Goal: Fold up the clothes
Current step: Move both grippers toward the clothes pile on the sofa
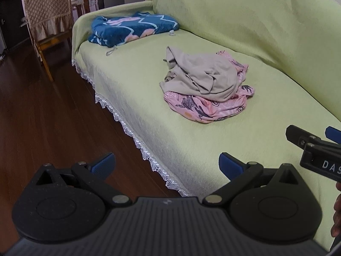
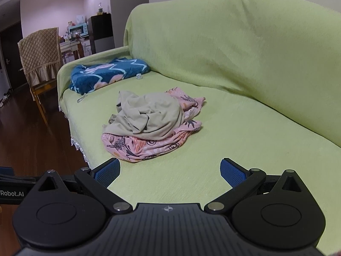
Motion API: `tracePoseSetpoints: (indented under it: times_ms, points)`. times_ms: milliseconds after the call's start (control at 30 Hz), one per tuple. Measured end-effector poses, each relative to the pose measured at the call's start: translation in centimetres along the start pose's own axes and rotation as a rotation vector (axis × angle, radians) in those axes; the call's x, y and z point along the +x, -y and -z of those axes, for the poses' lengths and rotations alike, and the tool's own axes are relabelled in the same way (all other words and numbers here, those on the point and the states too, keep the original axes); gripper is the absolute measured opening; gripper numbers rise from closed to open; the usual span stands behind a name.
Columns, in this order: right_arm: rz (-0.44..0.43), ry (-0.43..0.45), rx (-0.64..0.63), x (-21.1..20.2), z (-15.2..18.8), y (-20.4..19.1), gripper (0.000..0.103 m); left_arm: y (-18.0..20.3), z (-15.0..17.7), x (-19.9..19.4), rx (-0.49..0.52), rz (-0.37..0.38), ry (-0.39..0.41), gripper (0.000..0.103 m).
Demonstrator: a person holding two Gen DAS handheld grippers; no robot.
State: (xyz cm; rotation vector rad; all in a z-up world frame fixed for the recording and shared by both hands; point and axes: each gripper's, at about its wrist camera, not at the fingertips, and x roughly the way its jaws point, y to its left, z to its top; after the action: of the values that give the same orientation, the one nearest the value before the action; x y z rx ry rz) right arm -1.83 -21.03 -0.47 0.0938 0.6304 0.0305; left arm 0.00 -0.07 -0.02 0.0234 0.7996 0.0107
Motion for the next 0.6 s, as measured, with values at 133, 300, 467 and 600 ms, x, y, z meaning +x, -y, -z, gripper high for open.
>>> tracePoseSetpoints:
  times_ms: [133,300,467,600]
  points:
    - [0.002,-0.018,0.011,1.0,-0.3,0.3,0.103,1.2,0.5,-0.4,0.025,-0.011,0.021,0.102]
    - [-0.013,-0.015,0.047,2.5,-0.8,1.0,0.103,0.6,-0.5,4.1,-0.020,0.010,-0.077,0.102]
    - [-0.072,0.064,0.070,4.2,-0.6,2.2,0.103,0.3,-0.7,7.9,-0.026,0.072,-0.131,0.102]
    - [-0.059,0.012,0.001,7.0,0.1,2.5,0.103,-0.4,-1.0,10.7,-0.032,0.120,-0.113,0.102]
